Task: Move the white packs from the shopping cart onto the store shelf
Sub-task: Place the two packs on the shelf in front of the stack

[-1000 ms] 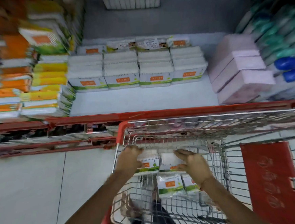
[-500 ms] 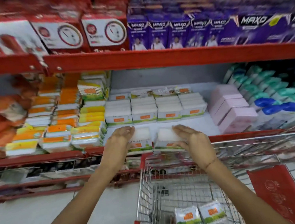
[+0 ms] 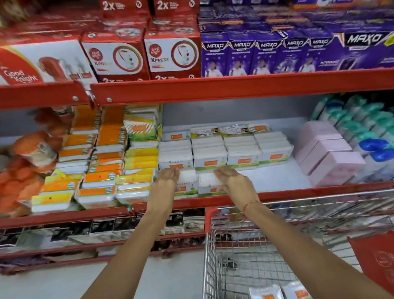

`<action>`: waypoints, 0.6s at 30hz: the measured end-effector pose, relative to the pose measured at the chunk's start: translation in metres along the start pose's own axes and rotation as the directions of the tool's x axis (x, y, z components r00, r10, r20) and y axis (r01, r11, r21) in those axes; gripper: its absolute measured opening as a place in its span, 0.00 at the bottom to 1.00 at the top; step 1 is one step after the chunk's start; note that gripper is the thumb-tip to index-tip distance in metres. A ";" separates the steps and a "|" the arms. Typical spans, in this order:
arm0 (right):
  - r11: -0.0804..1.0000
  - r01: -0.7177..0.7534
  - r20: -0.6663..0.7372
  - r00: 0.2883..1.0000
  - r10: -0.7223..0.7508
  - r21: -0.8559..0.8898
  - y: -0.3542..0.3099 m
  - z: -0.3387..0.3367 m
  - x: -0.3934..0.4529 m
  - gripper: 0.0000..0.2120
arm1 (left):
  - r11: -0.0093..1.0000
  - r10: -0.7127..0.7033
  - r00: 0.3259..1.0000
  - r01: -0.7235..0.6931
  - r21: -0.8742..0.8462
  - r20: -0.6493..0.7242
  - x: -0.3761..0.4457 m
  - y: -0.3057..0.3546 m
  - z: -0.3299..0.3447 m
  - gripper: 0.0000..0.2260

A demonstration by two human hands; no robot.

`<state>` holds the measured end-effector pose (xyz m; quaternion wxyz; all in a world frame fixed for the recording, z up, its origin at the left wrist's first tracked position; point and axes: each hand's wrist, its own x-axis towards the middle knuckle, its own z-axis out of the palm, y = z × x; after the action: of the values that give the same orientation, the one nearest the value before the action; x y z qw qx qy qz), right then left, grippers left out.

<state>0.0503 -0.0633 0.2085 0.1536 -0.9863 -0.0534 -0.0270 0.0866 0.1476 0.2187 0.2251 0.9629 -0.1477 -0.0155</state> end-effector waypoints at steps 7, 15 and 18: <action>0.997 -0.002 0.057 0.998 0.006 -0.072 0.001 0.004 0.003 0.26 | 0.956 0.106 0.994 -0.108 0.271 0.022 0.012 -0.013 0.007 0.26; 0.996 0.032 0.011 0.999 -0.031 -0.087 0.003 0.011 0.004 0.27 | 0.922 0.185 0.983 -0.172 0.346 -0.006 0.001 -0.032 0.025 0.31; 0.988 0.090 -0.044 0.994 -0.096 -0.127 0.004 0.012 -0.001 0.29 | 0.900 0.211 0.977 -0.190 0.392 -0.011 -0.006 -0.024 0.020 0.31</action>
<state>0.0504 -0.0639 0.1953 0.0917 -0.9894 -0.0939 -0.0619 0.0851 0.1610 0.1899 0.0339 0.9681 -0.2401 0.0632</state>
